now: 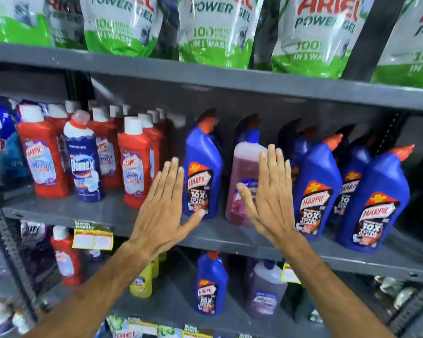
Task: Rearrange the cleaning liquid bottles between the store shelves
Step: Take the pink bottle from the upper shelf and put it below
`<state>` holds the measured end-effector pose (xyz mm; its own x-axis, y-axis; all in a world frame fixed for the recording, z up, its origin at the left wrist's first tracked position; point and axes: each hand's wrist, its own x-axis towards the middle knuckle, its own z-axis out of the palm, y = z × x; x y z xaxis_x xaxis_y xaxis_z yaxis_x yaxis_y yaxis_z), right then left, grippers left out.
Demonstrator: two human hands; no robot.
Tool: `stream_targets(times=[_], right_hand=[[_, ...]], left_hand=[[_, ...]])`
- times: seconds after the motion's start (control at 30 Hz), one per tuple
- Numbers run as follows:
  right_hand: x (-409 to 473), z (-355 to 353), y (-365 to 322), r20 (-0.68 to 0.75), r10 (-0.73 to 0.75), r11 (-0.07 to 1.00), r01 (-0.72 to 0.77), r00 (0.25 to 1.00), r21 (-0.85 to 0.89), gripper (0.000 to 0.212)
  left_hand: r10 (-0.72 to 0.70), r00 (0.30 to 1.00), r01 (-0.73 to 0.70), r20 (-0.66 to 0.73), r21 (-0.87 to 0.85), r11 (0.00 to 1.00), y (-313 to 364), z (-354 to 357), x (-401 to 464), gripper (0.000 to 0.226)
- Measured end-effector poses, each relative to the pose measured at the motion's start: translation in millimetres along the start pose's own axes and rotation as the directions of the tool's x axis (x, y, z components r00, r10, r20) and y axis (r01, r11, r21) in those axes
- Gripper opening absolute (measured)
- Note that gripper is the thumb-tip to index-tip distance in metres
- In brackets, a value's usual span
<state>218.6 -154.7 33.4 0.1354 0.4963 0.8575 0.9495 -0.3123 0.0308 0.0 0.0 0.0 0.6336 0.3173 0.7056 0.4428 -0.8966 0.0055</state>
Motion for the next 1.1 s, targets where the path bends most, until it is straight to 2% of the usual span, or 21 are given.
stream_targets(times=[0.1, 0.17, 0.33, 0.5, 0.6, 0.67, 0.87, 1.1], right_hand=[[-20.5, 20.2, 3.4, 0.040, 0.150, 0.979, -0.154, 0.988, 0.134, 0.083], [-33.8, 34.0, 4.8, 0.081, 0.269, 0.927, -0.280, 0.960, 0.250, 0.085], [-38.0, 50.3, 14.4, 0.259, 0.446, 0.683, -0.513, 0.857, 0.520, 0.090], [-26.6, 51.9, 30.8, 0.410, 0.443, 0.406, -0.586, 0.797, 0.701, 0.083], [-23.9, 47.2, 39.7, 0.508, 0.410, 0.255, -0.629, 0.758, 0.734, 0.061], [-21.5, 44.4, 43.9, 0.552, 0.392, 0.196, -0.653, 0.736, 0.732, 0.047], [-14.4, 35.2, 45.3, 0.571, 0.405, 0.174, -0.673, 0.714, 0.719, 0.047], [-22.0, 6.5, 20.4, 0.482, 0.510, 0.271, -0.665, 0.712, 0.696, 0.061]], left_hand=[[-0.116, 0.987, 0.117, 0.108, -0.011, 0.993, -7.3, 26.1, -25.5, 0.105], [-0.151, 0.972, 0.151, 0.180, 0.009, 0.988, -11.5, 43.2, -39.3, 0.109], [-0.219, 0.876, 0.206, 0.429, 0.078, 0.976, -19.4, 58.4, -41.0, 0.124], [-0.233, 0.828, 0.216, 0.510, 0.093, 0.972, -21.7, 57.3, -36.1, 0.129], [-0.251, 0.820, 0.215, 0.515, 0.130, 0.968, -19.8, 55.2, -35.4, 0.129], [-0.253, 0.820, 0.215, 0.513, 0.134, 0.968, -18.7, 54.3, -35.1, 0.129], [-0.252, 0.819, 0.205, 0.516, 0.147, 0.968, -19.2, 55.2, -35.8, 0.127], [-0.232, 0.831, 0.200, 0.505, 0.119, 0.973, -17.3, 53.6, -37.0, 0.119]])
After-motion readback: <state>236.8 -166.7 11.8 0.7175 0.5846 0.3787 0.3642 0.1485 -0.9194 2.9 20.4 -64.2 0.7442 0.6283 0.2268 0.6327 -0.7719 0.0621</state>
